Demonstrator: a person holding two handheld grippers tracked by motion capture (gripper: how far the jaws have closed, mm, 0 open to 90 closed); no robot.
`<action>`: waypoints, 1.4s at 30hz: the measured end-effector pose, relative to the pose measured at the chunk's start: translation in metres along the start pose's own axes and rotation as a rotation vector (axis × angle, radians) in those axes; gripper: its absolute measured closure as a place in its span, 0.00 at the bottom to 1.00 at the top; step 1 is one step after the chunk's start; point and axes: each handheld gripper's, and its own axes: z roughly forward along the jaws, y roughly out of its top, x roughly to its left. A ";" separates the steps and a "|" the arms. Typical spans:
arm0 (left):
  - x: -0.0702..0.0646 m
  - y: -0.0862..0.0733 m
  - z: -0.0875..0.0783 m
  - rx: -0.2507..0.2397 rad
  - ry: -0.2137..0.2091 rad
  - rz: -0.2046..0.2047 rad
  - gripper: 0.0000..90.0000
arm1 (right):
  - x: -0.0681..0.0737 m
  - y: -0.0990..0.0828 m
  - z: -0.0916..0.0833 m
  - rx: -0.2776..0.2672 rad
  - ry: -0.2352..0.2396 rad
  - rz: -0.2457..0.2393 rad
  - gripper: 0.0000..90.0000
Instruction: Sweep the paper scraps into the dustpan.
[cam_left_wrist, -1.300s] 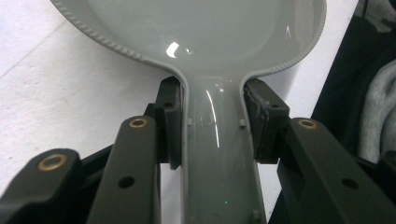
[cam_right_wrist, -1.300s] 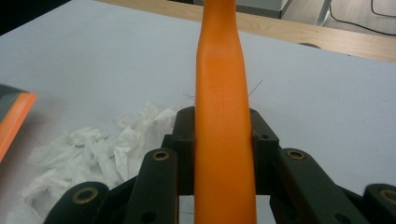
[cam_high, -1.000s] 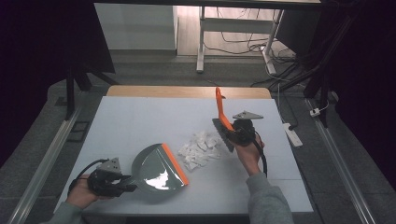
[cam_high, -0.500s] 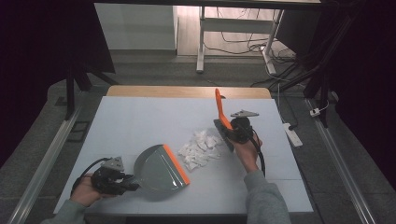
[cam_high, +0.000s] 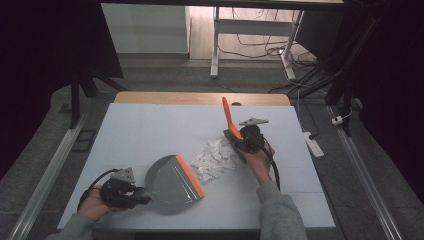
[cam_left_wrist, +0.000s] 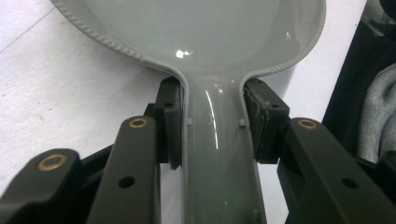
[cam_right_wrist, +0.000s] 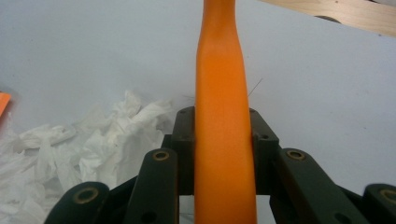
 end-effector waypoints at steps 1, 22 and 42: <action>0.000 0.000 0.000 -0.001 -0.001 0.001 0.68 | 0.001 0.001 0.001 0.003 0.001 -0.003 0.78; 0.001 0.009 0.009 0.003 -0.025 -0.013 0.68 | 0.042 0.008 0.014 0.037 0.076 -0.112 0.78; 0.001 0.010 0.011 -0.003 -0.023 -0.019 0.68 | 0.095 0.007 0.012 0.042 0.204 -0.214 0.78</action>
